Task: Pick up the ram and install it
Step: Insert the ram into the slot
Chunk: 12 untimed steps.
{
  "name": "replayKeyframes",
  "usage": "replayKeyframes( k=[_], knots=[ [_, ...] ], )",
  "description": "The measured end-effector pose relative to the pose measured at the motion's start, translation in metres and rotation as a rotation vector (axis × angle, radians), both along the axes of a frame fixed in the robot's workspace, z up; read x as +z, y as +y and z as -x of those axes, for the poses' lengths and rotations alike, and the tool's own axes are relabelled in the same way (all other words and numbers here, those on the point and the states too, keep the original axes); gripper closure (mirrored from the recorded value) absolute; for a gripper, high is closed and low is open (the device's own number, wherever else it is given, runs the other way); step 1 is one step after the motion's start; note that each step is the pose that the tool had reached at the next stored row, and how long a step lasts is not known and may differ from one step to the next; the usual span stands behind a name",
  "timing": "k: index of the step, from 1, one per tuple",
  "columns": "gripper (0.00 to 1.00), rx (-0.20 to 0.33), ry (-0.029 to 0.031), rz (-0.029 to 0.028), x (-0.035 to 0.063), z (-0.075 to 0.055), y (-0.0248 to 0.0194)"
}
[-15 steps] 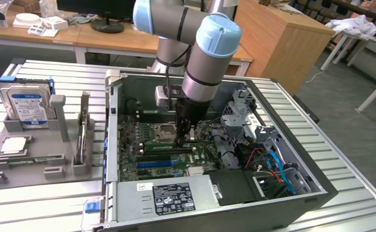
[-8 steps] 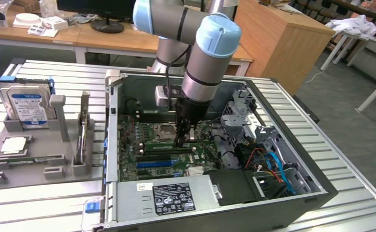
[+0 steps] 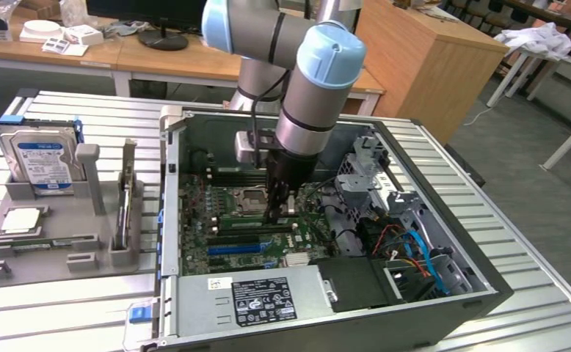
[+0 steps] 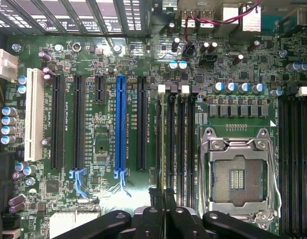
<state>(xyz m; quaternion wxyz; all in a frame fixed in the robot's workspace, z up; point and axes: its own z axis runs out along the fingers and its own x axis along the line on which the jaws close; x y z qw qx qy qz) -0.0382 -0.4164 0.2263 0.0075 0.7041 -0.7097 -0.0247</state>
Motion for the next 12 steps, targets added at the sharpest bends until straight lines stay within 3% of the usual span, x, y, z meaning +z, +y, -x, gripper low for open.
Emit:
replayKeyframes(
  k=[12],
  knots=[
    [0.88, 0.0, 0.0, 0.0, -0.004, 0.0005, 0.0]
  ],
)
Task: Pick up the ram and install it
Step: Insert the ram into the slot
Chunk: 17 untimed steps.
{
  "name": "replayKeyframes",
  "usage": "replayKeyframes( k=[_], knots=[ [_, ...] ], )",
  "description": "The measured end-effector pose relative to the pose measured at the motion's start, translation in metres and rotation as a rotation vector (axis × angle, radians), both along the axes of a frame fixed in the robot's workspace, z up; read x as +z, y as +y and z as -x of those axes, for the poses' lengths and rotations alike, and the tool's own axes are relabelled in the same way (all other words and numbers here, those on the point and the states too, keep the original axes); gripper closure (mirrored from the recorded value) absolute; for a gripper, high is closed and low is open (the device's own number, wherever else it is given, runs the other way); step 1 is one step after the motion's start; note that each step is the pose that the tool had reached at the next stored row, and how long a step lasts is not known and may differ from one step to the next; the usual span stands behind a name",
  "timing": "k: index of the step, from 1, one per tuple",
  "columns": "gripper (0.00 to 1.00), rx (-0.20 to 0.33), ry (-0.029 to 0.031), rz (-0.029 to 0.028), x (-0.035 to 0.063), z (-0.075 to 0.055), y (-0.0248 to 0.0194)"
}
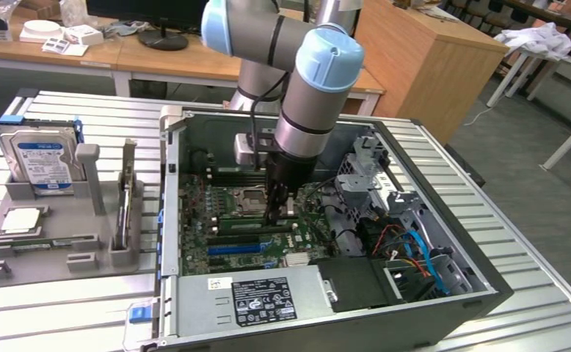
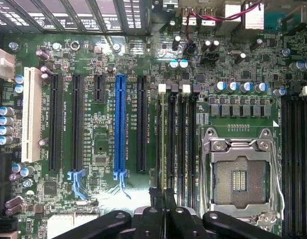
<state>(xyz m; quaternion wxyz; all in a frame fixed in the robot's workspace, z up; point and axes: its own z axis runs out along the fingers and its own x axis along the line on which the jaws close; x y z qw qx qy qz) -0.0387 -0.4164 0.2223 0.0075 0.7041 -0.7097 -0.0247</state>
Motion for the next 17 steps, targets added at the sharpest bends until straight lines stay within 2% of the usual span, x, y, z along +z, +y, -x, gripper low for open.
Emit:
replayKeyframes(
  k=[1, 2, 7, 9, 12, 17],
  knots=[
    [0.87, 0.0, 0.0002, -0.0001, 0.0, 0.0, 0.0],
    [0.63, 0.0, 0.0, -0.0001, -0.0001, 0.0, 0.0],
    [0.63, 0.0, -0.0001, -0.0002, 0.0002, 0.0, 0.0001],
    [0.63, 0.0, -0.0001, -0.0001, 0.0031, 0.0, 0.0],
    [0.63, 0.0, -0.0001, -0.0003, 0.0129, 0.0, 0.0],
    [0.63, 0.0, 0.0, -0.0002, 0.0357, 0.0, 0.0]
  ],
)
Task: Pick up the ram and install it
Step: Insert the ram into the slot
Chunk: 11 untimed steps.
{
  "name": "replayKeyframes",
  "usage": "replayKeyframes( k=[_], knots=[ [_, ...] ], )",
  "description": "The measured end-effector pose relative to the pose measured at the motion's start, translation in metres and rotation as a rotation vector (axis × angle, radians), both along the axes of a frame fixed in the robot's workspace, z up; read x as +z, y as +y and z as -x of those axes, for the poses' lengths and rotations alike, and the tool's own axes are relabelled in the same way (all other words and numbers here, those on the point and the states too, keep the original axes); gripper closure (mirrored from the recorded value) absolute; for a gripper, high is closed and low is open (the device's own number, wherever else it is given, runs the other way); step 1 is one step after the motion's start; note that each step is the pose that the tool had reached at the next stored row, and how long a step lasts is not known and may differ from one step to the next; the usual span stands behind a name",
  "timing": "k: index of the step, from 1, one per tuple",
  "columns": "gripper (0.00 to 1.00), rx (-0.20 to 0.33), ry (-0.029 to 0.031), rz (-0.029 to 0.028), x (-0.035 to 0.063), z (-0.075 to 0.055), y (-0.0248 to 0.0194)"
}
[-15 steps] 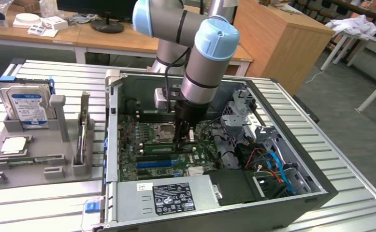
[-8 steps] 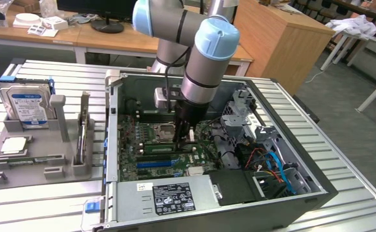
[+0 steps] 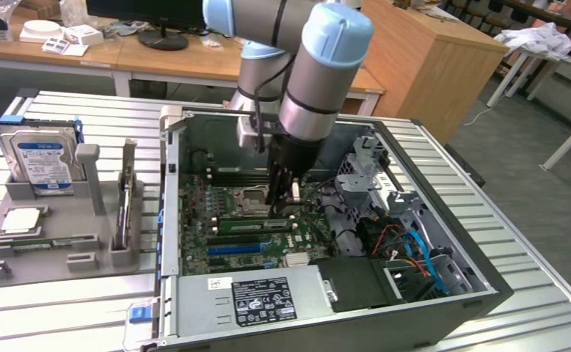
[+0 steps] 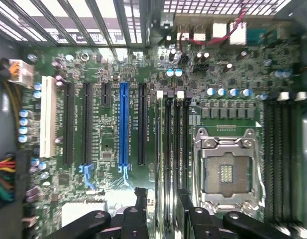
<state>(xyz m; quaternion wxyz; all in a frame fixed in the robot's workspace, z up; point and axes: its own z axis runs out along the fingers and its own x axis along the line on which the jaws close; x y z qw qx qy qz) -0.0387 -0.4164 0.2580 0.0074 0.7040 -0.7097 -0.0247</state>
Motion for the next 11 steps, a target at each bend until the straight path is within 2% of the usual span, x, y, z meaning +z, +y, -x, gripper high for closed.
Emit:
replayKeyframes(
  k=[11],
  knots=[
    [0.63, 0.0, -0.0029, 0.0002, 0.0438, 0.0, 0.0]
  ],
)
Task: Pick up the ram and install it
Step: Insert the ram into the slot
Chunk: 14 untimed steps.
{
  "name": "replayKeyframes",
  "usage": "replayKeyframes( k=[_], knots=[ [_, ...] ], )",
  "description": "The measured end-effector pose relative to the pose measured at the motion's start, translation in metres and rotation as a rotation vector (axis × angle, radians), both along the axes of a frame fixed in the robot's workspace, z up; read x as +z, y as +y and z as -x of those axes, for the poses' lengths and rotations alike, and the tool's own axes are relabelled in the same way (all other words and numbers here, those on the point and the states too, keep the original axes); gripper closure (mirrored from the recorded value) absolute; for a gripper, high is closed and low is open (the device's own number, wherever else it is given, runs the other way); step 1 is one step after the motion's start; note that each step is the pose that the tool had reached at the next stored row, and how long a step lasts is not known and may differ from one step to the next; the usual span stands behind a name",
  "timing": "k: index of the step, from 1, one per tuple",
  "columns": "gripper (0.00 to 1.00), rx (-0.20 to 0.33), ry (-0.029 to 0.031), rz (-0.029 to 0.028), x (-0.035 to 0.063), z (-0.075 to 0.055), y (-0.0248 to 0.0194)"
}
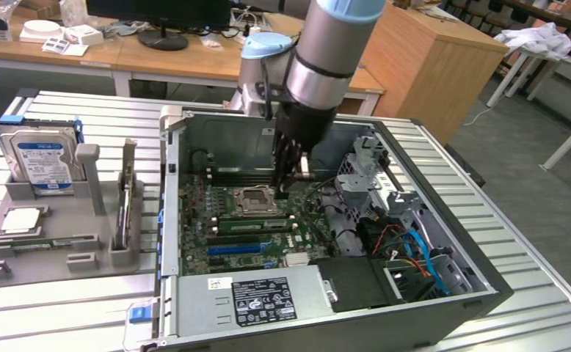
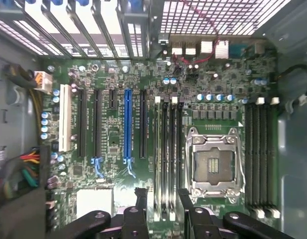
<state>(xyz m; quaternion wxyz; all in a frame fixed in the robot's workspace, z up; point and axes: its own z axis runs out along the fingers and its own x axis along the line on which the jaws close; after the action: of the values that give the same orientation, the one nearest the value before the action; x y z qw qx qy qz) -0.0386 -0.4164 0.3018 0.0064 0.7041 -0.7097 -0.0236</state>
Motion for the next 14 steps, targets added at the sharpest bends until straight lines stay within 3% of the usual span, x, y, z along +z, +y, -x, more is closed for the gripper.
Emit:
replayKeyframes(
  k=[10, 14],
  knots=[
    [0.63, 0.0, -0.0064, -0.0001, 0.0385, 0.0, 0.0002],
    [0.63, 0.0, -0.0101, 0.0, 0.049, 0.0, 0.0005]
  ],
)
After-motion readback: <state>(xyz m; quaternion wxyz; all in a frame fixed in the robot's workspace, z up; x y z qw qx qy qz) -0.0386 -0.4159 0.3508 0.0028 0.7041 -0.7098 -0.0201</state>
